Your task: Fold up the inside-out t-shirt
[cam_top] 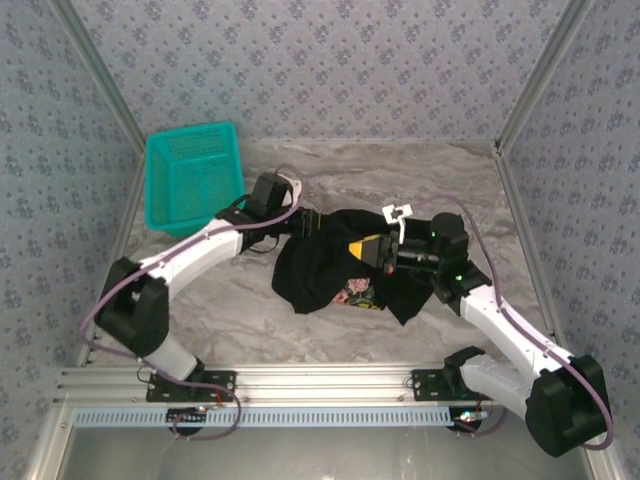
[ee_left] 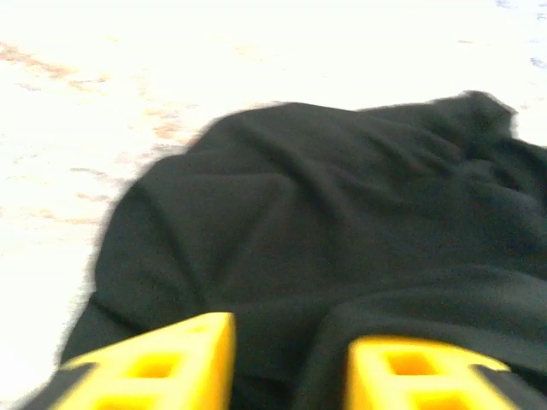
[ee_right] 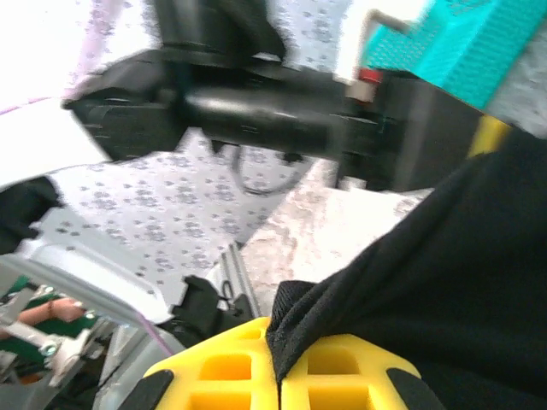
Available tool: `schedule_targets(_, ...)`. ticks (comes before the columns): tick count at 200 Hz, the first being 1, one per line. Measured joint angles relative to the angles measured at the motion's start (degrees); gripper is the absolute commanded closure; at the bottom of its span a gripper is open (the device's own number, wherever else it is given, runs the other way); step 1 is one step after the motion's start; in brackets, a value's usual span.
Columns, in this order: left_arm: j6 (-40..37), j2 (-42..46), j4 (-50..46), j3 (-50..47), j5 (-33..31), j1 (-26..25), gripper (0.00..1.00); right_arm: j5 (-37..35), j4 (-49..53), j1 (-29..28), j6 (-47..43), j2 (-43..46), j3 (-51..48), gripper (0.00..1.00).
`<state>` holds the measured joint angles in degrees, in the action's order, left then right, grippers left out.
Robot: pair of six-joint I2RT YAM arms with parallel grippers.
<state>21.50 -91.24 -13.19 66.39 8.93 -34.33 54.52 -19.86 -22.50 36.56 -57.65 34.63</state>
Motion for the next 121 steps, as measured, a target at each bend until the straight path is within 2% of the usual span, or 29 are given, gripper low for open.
schedule_targets(26, -1.18, 0.26, -2.4, -1.4, -5.42, 1.11, 0.32, 1.9, -1.09, 0.02, 0.55, -1.09, 1.97, 1.0)
schedule_targets(57, -0.96, 9.99, -2.34, -7.04, -5.22, 1.22, 0.29, 1.46, 0.48, 0.04, 0.48, -1.4, 2.1, 1.0)
schedule_targets(70, -0.66, 16.15, 0.72, -11.06, -1.31, 1.05, 0.32, 0.96, 1.53, 0.11, -0.17, -1.46, 2.1, 1.0)
schedule_targets(89, -0.81, 22.75, 6.78, -16.35, 7.61, -0.76, 0.41, 0.74, 2.38, 0.17, -0.83, -1.64, 2.12, 1.0)
schedule_targets(101, -1.7, 22.77, 8.74, -16.98, 12.5, -2.73, 0.44, 0.81, 2.97, 0.26, -1.25, -1.66, 2.21, 1.0)
schedule_targets(121, -4.04, 19.04, 10.56, -16.48, 18.16, -5.44, 0.42, 0.92, 4.63, 0.31, -2.05, -1.68, 2.71, 1.0)
